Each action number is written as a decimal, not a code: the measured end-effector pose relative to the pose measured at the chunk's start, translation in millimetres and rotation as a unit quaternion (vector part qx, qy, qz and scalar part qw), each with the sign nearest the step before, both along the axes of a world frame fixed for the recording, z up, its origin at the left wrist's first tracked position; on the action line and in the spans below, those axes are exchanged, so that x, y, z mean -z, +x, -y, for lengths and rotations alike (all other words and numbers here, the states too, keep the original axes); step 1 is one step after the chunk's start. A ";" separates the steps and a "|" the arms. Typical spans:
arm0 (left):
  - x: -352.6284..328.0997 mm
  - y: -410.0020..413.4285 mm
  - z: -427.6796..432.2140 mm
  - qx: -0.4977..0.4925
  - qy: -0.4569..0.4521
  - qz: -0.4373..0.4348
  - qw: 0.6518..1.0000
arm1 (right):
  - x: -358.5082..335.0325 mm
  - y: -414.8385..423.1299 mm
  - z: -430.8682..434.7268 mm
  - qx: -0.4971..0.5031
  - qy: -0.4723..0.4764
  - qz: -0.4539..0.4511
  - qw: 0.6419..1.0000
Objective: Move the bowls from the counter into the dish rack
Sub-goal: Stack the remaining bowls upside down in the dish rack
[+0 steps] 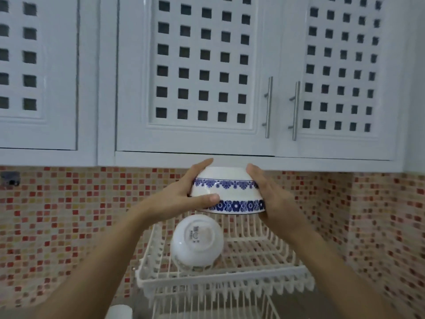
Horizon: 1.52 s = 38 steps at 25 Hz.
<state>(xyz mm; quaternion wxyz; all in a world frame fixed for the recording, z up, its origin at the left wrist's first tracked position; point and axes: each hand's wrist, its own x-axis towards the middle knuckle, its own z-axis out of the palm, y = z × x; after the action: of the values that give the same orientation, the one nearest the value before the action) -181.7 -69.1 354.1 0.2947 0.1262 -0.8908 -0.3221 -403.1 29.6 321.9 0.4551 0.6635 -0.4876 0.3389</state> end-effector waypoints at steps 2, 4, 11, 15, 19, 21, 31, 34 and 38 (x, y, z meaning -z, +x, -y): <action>-2.2 -31.3 -1.3 0.012 -0.014 0.018 1.000 | 0.7 -33.8 -3.0 0.008 0.017 -0.015 1.000; 4.2 -62.1 -3.2 -0.004 -0.037 0.005 0.999 | 3.5 -66.8 -4.5 0.004 0.062 0.022 0.998; 45.3 -151.8 21.8 -0.098 -0.098 0.051 0.989 | 22.6 -146.1 3.4 -0.160 0.452 0.337 0.810; 64.0 -188.6 30.1 -0.137 -0.105 0.123 0.977 | 34.5 -177.5 35.1 -0.100 0.488 0.325 0.804; 75.6 -209.3 39.1 -0.166 -0.104 0.219 0.956 | 49.1 -189.7 54.9 -0.109 0.513 0.312 0.792; 80.6 -214.5 43.1 -0.178 -0.092 0.260 0.945 | 50.3 -188.6 63.7 -0.109 0.525 0.287 0.794; 106.9 -239.9 40.4 -0.221 -0.079 0.414 0.879 | 67.9 -188.7 86.2 0.047 0.620 0.122 0.774; 109.2 -240.6 36.5 -0.230 -0.082 0.419 0.875 | 69.7 -189.8 89.2 0.069 0.625 0.115 0.769; 107.3 -241.6 34.6 -0.242 -0.074 0.417 0.873 | 70.0 -187.7 89.5 0.098 0.621 0.126 0.767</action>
<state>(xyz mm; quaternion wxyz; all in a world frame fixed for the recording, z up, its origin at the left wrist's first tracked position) -423.3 -103.7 246.8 -0.0270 0.4380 -0.8939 -0.0917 -590.8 -59.9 251.9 -0.0910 0.7012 -0.7071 -0.0042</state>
